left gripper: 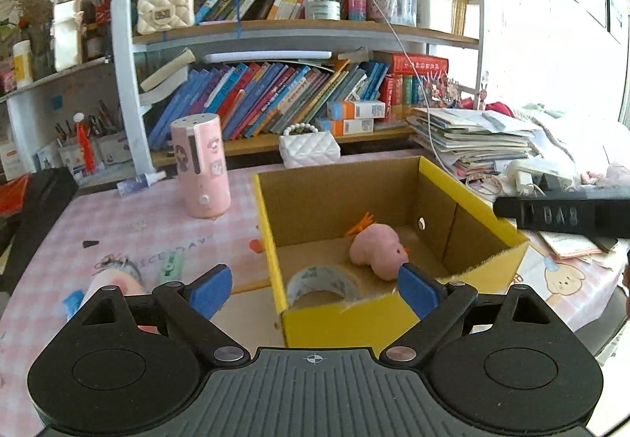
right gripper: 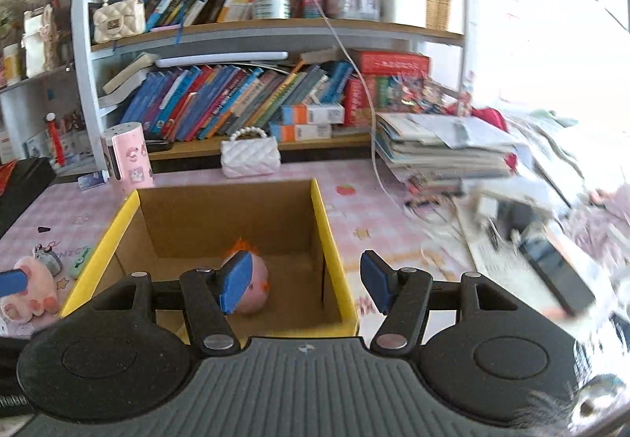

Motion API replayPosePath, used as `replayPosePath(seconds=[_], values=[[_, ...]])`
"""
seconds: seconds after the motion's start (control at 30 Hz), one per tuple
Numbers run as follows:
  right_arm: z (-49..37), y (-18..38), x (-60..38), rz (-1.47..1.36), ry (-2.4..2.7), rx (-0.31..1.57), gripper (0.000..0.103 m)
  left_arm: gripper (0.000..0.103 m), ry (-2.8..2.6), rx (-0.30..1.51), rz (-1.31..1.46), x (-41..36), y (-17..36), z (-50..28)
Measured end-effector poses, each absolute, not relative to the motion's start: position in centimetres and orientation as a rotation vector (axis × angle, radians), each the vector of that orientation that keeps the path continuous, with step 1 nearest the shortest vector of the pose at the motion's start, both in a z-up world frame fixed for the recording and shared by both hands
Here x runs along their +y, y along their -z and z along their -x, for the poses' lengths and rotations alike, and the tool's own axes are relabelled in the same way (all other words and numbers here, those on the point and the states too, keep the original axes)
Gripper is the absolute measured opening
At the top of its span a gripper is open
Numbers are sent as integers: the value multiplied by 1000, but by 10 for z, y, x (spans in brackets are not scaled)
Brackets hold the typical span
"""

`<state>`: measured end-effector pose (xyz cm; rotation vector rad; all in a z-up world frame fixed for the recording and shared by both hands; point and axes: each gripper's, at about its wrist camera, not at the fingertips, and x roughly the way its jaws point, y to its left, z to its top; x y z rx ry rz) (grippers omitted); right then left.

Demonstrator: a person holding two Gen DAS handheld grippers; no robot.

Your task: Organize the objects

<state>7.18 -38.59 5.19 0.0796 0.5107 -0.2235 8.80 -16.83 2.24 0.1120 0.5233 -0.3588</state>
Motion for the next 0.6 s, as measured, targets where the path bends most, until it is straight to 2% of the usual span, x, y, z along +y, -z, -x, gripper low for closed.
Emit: replayPosePath(seconds=[0.6], values=[[-14, 5, -285, -47, 201, 709, 61, 93, 248, 710, -89, -84, 18, -39]])
